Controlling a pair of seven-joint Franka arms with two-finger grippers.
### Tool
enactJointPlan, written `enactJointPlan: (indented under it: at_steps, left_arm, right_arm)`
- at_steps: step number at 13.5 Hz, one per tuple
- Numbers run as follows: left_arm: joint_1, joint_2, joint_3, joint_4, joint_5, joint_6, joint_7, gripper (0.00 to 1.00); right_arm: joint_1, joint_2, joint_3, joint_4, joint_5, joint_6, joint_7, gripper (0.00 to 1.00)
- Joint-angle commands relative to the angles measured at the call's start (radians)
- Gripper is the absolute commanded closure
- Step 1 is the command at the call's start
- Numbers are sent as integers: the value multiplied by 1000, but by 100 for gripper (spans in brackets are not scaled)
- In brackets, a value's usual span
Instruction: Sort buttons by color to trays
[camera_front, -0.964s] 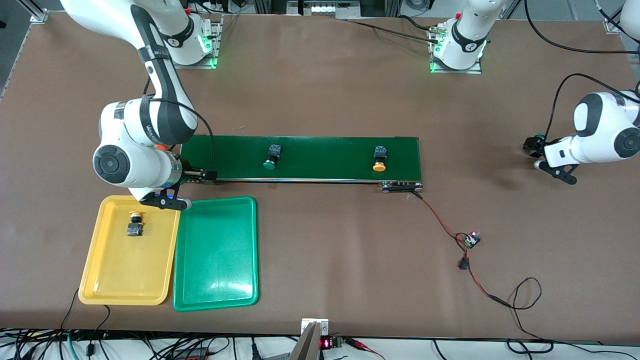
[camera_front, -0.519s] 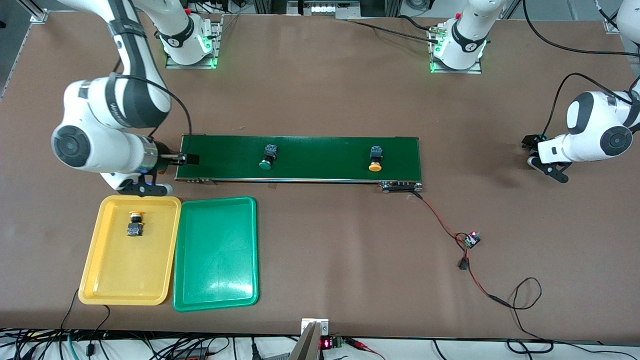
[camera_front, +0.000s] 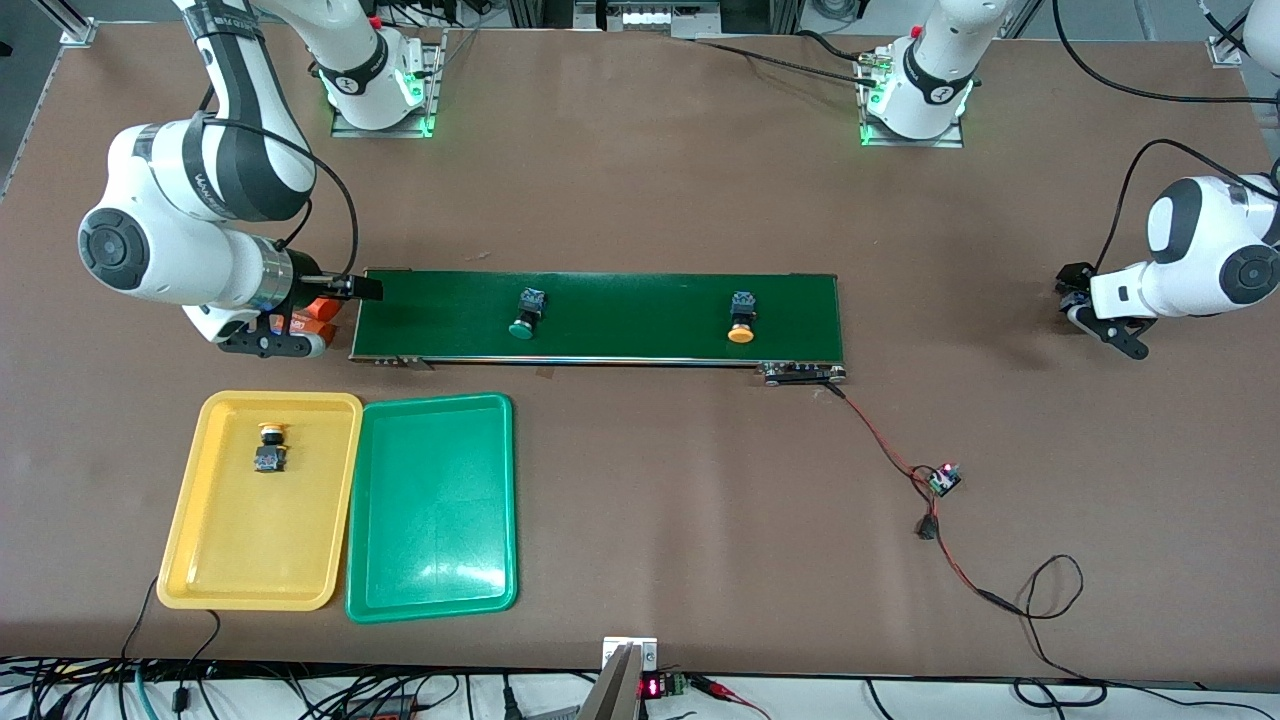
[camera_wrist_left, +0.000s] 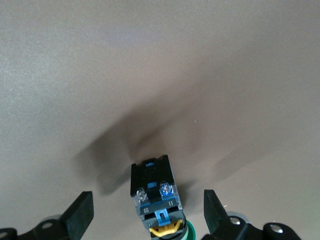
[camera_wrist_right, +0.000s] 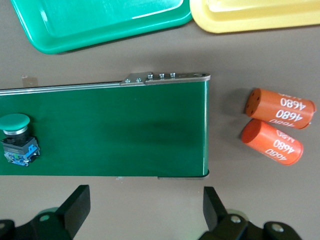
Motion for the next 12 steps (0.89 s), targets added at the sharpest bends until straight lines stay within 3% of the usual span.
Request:
enactJointPlan:
  at_steps: [1, 4, 7, 8, 12]
  left_arm:
    - [11, -7, -13, -18, 20, 10, 17, 37]
    - [11, -7, -13, -24, 19, 15, 7, 67]
    - [14, -4, -13, -25, 19, 39, 6, 95]
    - [13, -7, -13, -22, 19, 39, 0, 100]
    - [2, -41, -26, 8, 11, 35, 1, 100]
  right_arm:
    - [-5, -34, 11, -81, 101, 57, -11, 0]
    - [4, -21, 12, -82, 113, 65, 8, 0]
    - [13, 4, 14, -81, 185, 72, 15, 0]
    - [21, 9, 26, -79, 188, 82, 29, 0]
    - [23, 39, 84, -76, 190, 134, 113, 0]
